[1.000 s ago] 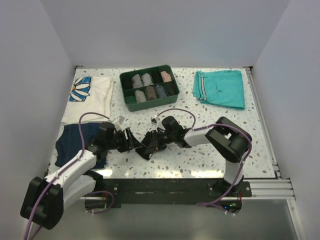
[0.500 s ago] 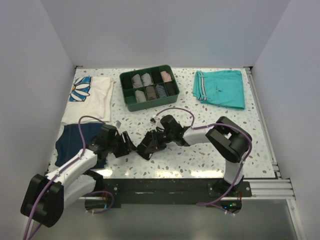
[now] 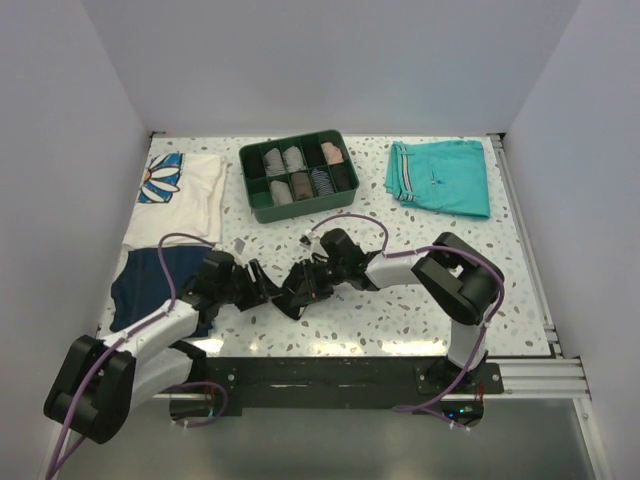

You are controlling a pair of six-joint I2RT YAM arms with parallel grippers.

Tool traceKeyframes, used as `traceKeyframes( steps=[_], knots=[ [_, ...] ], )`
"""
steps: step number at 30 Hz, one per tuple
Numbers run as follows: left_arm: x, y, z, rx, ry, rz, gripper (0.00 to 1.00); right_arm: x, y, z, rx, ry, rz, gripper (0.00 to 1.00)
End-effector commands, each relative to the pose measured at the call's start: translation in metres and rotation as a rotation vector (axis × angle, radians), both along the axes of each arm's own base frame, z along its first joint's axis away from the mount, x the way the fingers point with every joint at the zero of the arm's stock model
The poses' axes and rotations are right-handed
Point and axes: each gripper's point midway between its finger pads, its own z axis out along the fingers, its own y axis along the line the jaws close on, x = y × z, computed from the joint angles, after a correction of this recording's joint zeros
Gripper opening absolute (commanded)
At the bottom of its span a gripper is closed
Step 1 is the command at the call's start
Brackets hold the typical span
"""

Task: Roll the underwear
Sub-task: Roll the underwear to the center of the board.

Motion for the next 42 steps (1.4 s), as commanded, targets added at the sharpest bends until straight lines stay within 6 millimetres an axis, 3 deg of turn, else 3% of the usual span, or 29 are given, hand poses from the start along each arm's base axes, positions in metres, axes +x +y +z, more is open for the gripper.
traceKeyframes(
  steps=[1, 8, 13, 18, 23, 27, 28, 29, 30, 33, 37, 42],
  knots=[
    [0.001, -0.008, -0.006, -0.038, -0.018, -0.012, 0.63, -0.004, -0.011, -0.022, -0.076, 0.029, 0.014, 0.12],
    [0.0, -0.018, -0.014, -0.039, -0.017, -0.028, 0.59, -0.006, -0.012, -0.025, -0.091, 0.031, 0.028, 0.14],
    [-0.007, -0.014, -0.025, -0.002, 0.017, -0.015, 0.36, -0.005, -0.011, -0.023, -0.087, 0.026, 0.029, 0.17],
    [-0.005, -0.009, -0.026, 0.03, 0.015, 0.004, 0.18, -0.003, -0.012, -0.024, -0.099, 0.019, 0.021, 0.23],
    [0.005, -0.013, -0.016, 0.046, -0.005, -0.013, 0.05, 0.004, -0.018, -0.016, -0.122, -0.052, -0.004, 0.49],
    [0.013, -0.014, -0.012, 0.089, -0.014, -0.026, 0.02, 0.012, -0.036, 0.009, -0.238, -0.247, -0.02, 0.61],
    [0.011, -0.015, -0.013, 0.102, -0.004, -0.032, 0.02, 0.015, -0.038, 0.025, -0.238, -0.299, -0.032, 0.62],
    [0.015, -0.016, -0.01, 0.107, -0.007, -0.033, 0.02, 0.018, -0.042, 0.03, -0.259, -0.334, -0.037, 0.74],
    [0.015, -0.016, -0.011, 0.111, -0.007, -0.036, 0.02, 0.023, -0.053, 0.031, -0.344, -0.408, -0.047, 0.75],
    [0.014, -0.017, -0.011, 0.11, 0.0, -0.037, 0.02, 0.024, -0.058, 0.055, -0.417, -0.575, -0.026, 0.76],
    [0.017, -0.02, -0.009, 0.108, 0.001, -0.04, 0.02, 0.012, -0.043, 0.074, -0.428, -0.738, 0.054, 0.77],
    [0.012, -0.018, -0.015, 0.13, 0.052, -0.041, 0.03, 0.0, -0.022, 0.068, -0.473, -0.838, 0.149, 0.77]
  ],
)
